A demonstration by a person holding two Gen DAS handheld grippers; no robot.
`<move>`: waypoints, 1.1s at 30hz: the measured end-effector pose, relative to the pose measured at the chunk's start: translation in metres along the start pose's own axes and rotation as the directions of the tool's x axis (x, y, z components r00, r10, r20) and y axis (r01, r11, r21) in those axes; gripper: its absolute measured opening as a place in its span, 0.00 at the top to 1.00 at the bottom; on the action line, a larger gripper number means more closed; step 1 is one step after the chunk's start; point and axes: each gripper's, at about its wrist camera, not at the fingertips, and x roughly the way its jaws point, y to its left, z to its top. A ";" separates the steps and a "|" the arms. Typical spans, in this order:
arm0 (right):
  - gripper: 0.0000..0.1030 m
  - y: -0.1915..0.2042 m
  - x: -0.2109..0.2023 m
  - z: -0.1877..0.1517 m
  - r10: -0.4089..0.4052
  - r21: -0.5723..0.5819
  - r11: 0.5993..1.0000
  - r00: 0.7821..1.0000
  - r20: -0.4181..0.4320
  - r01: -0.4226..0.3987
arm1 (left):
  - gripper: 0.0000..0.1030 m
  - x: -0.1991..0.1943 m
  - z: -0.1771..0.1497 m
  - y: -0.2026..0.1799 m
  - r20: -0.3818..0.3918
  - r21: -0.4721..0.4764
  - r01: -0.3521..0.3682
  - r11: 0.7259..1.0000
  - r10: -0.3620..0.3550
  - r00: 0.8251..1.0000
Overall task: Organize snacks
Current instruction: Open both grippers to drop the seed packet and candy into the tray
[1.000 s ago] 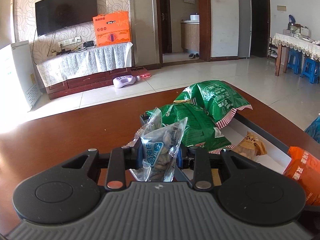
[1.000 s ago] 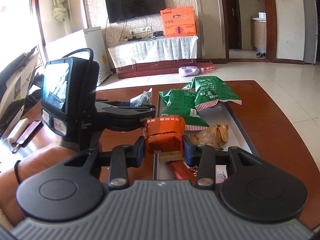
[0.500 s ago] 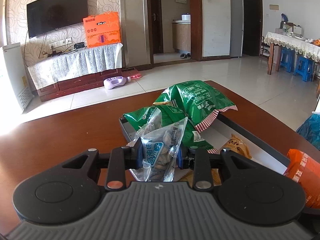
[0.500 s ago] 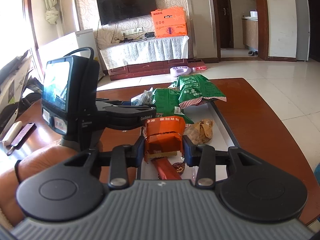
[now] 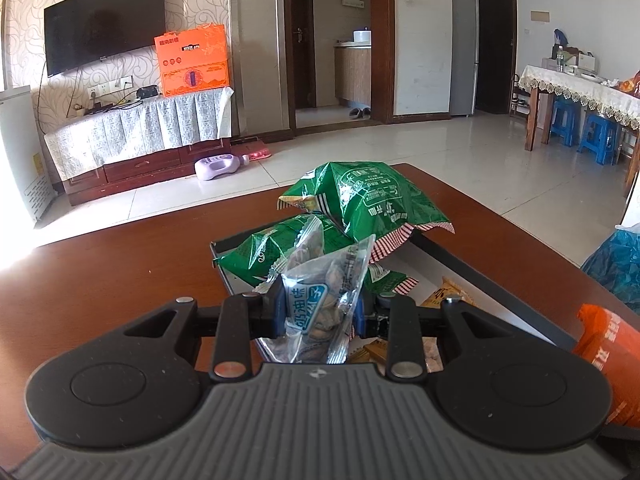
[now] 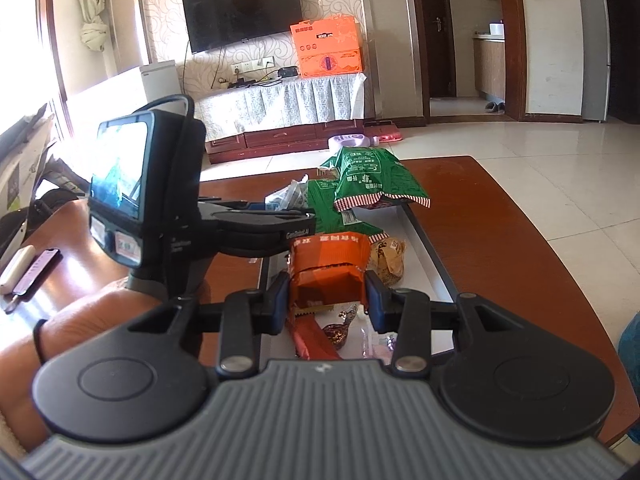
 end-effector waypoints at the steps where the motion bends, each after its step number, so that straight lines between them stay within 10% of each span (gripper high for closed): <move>1: 0.59 0.000 0.000 0.000 -0.001 0.001 1.000 1.000 0.001 0.001 | 0.65 0.001 0.001 -0.001 0.001 0.001 0.003 1.000 -0.003 1.000; 33: 0.59 0.013 0.022 -0.004 0.006 -0.014 1.000 0.998 -0.068 -0.007 | 0.64 0.031 -0.002 0.002 -0.019 0.027 0.058 0.998 -0.057 0.998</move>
